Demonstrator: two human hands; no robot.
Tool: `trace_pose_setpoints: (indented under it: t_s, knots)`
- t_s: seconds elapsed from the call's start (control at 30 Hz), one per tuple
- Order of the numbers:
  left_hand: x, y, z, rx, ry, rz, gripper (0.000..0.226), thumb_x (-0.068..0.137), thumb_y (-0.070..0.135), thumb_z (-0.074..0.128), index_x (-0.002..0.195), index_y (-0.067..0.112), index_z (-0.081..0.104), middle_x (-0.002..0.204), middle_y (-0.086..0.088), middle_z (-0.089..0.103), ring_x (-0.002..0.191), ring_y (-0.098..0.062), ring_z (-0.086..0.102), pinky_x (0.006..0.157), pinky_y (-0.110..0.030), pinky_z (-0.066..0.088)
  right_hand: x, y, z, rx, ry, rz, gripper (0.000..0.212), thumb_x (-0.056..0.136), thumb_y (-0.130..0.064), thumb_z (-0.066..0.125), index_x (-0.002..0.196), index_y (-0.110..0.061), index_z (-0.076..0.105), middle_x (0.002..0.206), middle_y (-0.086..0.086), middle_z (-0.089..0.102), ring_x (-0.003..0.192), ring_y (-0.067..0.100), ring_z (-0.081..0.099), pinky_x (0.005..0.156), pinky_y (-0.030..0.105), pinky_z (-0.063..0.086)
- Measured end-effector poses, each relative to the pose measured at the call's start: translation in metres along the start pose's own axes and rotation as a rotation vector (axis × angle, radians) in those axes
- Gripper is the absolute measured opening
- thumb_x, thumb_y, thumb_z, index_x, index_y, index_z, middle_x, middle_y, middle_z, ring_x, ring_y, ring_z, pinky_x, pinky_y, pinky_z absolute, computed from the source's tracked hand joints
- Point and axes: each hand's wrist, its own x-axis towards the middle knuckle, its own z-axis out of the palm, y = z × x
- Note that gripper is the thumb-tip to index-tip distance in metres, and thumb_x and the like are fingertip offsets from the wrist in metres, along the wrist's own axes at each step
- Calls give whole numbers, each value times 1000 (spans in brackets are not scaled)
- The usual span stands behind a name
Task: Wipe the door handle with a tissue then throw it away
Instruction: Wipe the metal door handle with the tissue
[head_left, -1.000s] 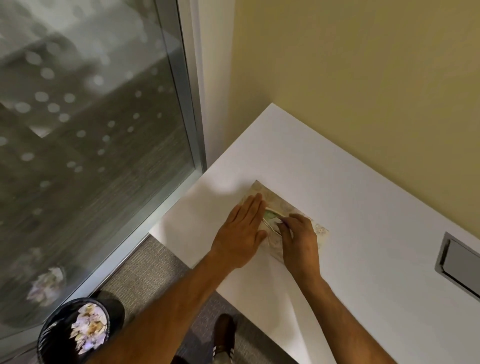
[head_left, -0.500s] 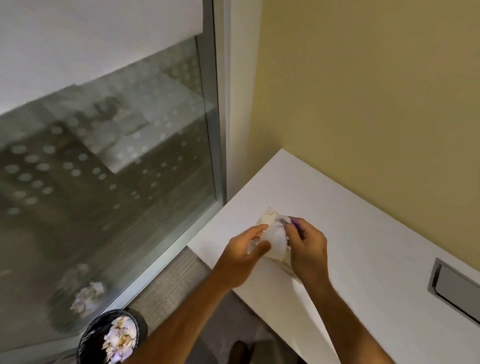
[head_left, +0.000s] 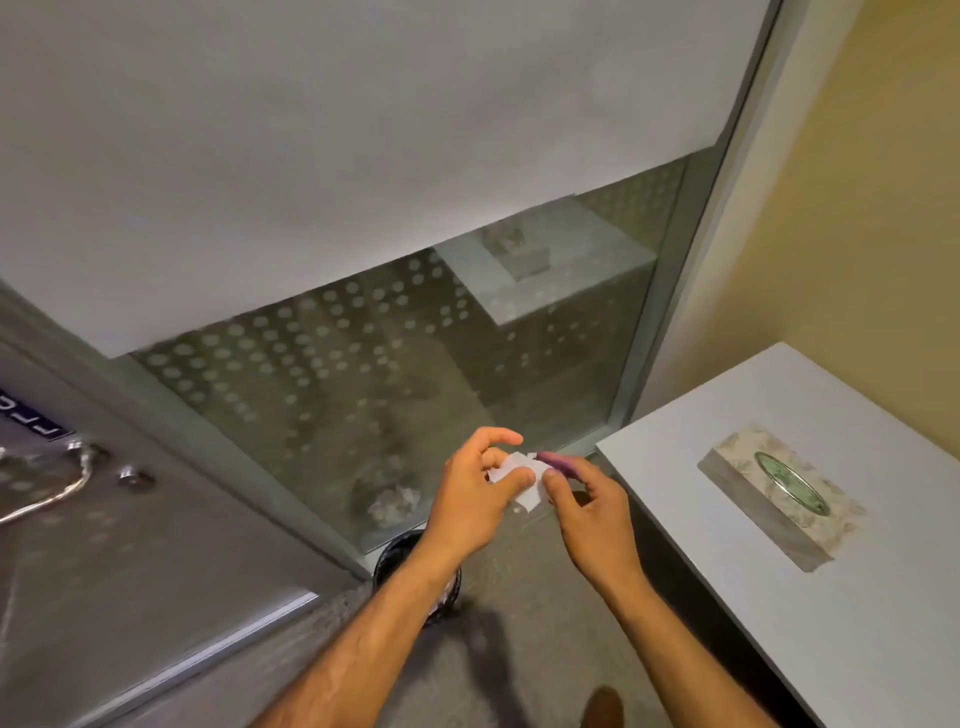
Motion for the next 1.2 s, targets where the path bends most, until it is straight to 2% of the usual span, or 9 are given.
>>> trace_pose_setpoints:
  t_s: [0.17, 0.3, 0.4, 0.57, 0.8, 0.93, 1.03, 1.1, 1.2]
  knots:
    - [-85, 1, -110, 11, 132, 71, 46, 86, -3, 67, 104, 38, 67, 80, 10, 75, 66, -3, 63, 67, -14, 49, -64, -40, 102, 150, -174, -27, 35, 86, -6, 70, 117, -23, 69, 110, -4, 73, 103, 12, 67, 90, 31, 52]
    - [-141, -1, -187, 80, 216, 107, 48, 87, -8, 65, 106, 35, 68, 79, 18, 77, 70, 1, 65, 72, -14, 51, -102, -70, 176, 356, -255, -15, 33, 90, 7, 59, 108, -17, 71, 99, -3, 78, 95, 12, 72, 80, 20, 55]
    - [-163, -1, -236, 169, 322, 168, 36, 81, -3, 73, 97, 28, 77, 83, 19, 76, 77, 6, 66, 73, -7, 47, -118, -89, 222, 447, -304, -8, 30, 90, 7, 57, 100, -16, 75, 94, 4, 78, 86, 16, 70, 77, 29, 59]
    - [-167, -7, -312, 306, 418, 223, 18, 77, -3, 80, 85, 12, 84, 87, 5, 69, 77, 4, 61, 70, -9, 41, -114, -107, 290, 628, -485, 71, 23, 81, 3, 66, 99, -8, 76, 116, 11, 72, 103, 24, 69, 85, 37, 58]
    - [-148, -16, -411, 511, 282, 206, 13, 82, 17, 84, 95, 21, 84, 81, 18, 74, 81, -3, 70, 77, -19, 53, -78, -118, 386, 691, -595, 171, 20, 65, -4, 77, 82, -16, 75, 90, 12, 77, 77, 26, 71, 64, 32, 61]
    - [-140, -12, -482, 923, 206, 213, 40, 91, 30, 77, 130, 24, 74, 126, 7, 76, 119, -15, 70, 105, -37, 54, -60, -127, 441, 665, -535, 176, 35, 78, 14, 66, 96, -15, 73, 90, 5, 77, 79, 20, 73, 63, 30, 61]
    - [-130, 0, -541, 1293, 197, 267, 56, 97, 31, 69, 151, 20, 59, 156, 1, 58, 152, -21, 46, 127, -36, 28, -52, -135, 479, 591, -386, 133, 32, 79, 13, 68, 92, -16, 73, 82, -3, 78, 75, 8, 71, 63, 16, 54]
    - [-118, 11, -579, 1508, 205, 364, 62, 97, 31, 69, 156, 17, 54, 162, -4, 51, 157, -24, 38, 128, -39, 16, -47, -138, 506, 564, -281, 125, 31, 77, 10, 71, 86, -19, 74, 77, -7, 77, 70, 3, 69, 63, 12, 52]
    - [-93, 19, -624, 1801, 168, 596, 74, 82, 25, 83, 150, 9, 60, 156, -11, 58, 148, -29, 51, 123, -48, 30, -37, -142, 543, 563, -159, 124, 30, 77, 9, 72, 80, -21, 72, 72, -9, 77, 66, 3, 69, 60, 14, 53]
